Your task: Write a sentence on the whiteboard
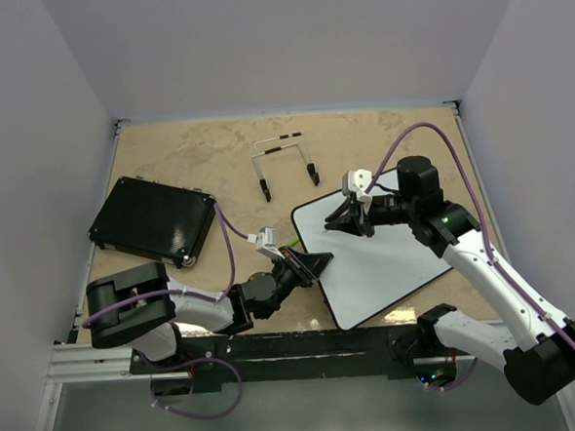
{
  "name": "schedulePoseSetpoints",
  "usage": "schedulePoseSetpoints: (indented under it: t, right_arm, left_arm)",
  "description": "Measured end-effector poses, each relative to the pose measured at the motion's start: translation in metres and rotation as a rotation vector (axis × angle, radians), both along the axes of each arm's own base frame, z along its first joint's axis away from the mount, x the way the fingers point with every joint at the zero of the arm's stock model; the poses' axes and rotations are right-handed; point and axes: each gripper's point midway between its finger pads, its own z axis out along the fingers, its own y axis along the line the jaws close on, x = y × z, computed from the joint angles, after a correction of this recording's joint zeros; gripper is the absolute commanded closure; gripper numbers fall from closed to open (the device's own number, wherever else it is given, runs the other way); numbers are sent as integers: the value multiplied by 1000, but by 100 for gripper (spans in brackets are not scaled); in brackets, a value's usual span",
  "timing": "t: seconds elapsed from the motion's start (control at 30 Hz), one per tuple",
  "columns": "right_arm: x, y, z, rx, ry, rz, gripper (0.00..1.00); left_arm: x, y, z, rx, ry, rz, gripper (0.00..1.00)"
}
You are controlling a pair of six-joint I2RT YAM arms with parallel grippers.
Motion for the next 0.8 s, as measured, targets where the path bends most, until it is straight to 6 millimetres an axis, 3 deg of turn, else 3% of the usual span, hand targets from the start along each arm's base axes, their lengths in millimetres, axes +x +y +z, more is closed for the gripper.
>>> schedulePoseSetpoints:
  t: [0.8]
  right_arm:
    - [6,3,0,-9,-10,6,100]
  left_arm:
    - [0,-1,0,-2,-1,-2,100]
